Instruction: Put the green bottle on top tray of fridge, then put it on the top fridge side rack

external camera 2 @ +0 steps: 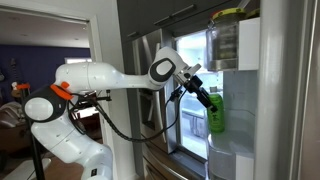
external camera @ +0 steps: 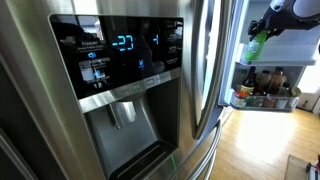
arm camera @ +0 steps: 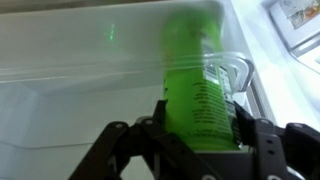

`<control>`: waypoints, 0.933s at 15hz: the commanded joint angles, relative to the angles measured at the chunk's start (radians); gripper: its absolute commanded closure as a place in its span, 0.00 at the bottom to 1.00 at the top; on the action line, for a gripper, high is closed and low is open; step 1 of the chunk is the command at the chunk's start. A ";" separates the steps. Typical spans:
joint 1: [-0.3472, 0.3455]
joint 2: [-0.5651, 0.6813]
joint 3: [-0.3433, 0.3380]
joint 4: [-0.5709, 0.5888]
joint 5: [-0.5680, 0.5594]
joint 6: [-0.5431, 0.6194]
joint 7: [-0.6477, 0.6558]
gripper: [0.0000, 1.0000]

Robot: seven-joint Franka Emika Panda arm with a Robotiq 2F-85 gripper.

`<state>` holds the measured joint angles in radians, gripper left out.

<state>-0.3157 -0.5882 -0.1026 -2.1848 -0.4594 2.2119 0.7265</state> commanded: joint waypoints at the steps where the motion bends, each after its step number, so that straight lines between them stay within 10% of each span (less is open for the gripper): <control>1: -0.014 0.013 0.011 -0.006 0.068 -0.008 -0.018 0.63; 3: -0.013 0.015 0.015 -0.004 0.074 -0.010 -0.022 0.63; 4: -0.013 0.017 0.017 0.000 0.073 -0.016 -0.030 0.25; 7: -0.014 0.018 0.024 0.002 0.070 -0.019 -0.036 0.01; 14: -0.028 0.013 0.041 0.007 0.045 -0.018 -0.050 0.00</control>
<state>-0.3260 -0.5736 -0.0753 -2.1841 -0.4226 2.2009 0.7034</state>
